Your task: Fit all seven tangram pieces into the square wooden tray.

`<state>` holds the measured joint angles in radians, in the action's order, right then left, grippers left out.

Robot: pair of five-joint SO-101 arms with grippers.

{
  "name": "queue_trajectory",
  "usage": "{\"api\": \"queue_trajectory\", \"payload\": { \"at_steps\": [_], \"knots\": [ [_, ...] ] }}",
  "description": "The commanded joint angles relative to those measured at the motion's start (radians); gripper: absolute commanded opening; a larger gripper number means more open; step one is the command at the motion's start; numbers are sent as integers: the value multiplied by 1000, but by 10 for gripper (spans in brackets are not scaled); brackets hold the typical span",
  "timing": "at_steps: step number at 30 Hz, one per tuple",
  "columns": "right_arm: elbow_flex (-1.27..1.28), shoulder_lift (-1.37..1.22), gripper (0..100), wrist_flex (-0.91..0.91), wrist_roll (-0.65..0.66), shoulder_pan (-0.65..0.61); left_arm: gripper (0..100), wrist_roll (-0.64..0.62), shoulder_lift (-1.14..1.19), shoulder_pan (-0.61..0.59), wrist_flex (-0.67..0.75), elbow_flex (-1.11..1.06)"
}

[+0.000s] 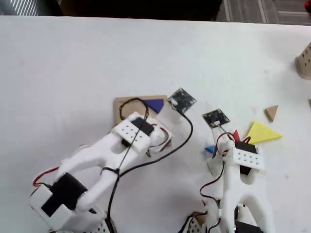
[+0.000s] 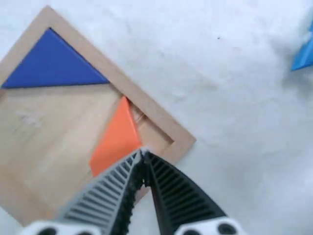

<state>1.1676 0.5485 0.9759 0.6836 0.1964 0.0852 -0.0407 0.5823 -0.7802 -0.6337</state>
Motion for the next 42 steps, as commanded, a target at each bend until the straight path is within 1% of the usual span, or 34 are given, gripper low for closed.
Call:
{"api": "queue_trajectory", "payload": {
  "at_steps": [1,10,15,20,29,32,36,42],
  "knots": [
    [-6,16,18,-10,11,4,22,-109,18,-53,35,71],
    [-6,16,18,-10,11,4,22,-112,147,-54,44,152],
    [-6,16,18,-10,11,4,22,-112,156,-30,35,146],
    [-6,16,18,-10,11,4,22,-110,154,13,-6,146],
    [-6,16,18,-10,11,4,22,-110,159,10,-2,152],
    [-6,16,18,-10,11,4,22,-110,163,-12,3,153],
    [-6,16,18,-10,11,4,22,-110,163,-67,44,153],
    [-6,16,18,-10,11,4,22,-110,163,-117,44,172]
  ]
}}
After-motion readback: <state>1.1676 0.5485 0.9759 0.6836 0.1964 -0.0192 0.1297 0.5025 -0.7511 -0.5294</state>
